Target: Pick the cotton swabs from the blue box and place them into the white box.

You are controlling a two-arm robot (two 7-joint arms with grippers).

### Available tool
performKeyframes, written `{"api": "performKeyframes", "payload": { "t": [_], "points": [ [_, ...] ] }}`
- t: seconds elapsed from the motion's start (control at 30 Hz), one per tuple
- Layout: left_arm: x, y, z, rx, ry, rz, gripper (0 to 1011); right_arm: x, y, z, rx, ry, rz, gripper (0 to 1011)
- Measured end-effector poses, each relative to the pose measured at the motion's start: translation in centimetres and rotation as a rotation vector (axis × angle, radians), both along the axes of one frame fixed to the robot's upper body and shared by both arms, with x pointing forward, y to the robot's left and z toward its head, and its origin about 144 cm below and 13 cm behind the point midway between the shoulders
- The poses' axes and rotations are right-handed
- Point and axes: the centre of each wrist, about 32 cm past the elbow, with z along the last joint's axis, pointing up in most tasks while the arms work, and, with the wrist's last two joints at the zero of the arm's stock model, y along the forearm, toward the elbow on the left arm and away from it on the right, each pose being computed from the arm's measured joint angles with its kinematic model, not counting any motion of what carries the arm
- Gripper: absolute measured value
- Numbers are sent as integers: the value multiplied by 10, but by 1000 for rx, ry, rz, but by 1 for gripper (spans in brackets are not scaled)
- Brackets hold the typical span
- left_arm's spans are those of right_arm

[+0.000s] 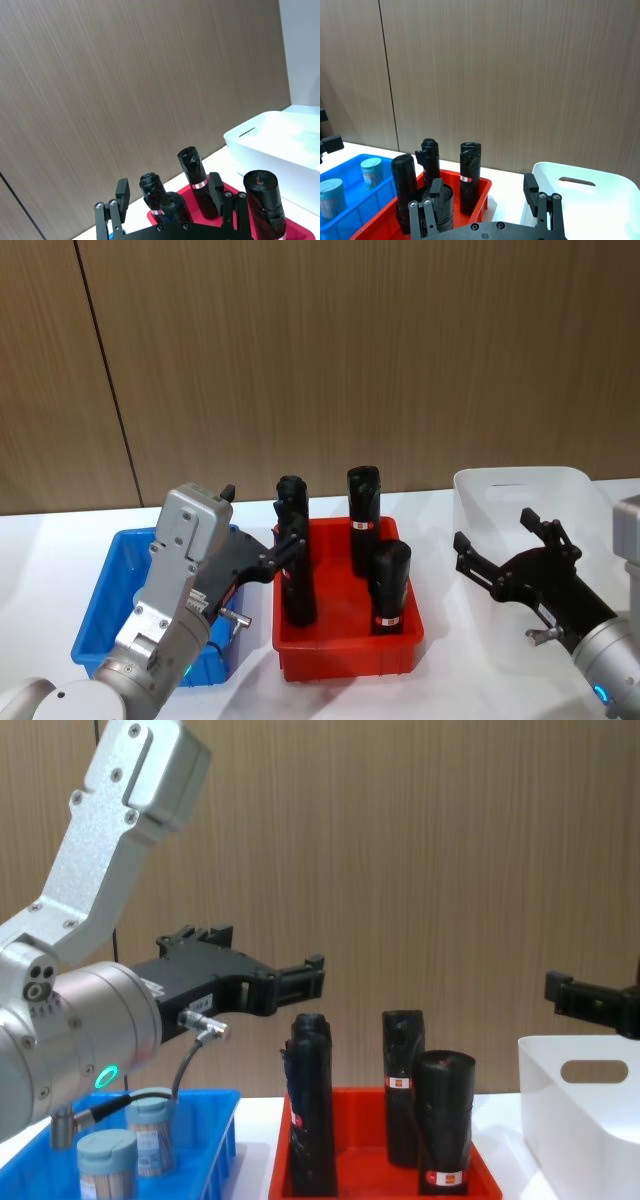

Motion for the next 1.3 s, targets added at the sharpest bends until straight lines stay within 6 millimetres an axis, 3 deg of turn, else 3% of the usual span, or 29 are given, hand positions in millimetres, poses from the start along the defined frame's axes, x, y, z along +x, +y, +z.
{"api": "performKeyframes", "payload": {
  "t": [1.3],
  "points": [
    [0,-1,0,-2,0,0,1004,0,0,0,0,0,0,1002]
  ]
}}
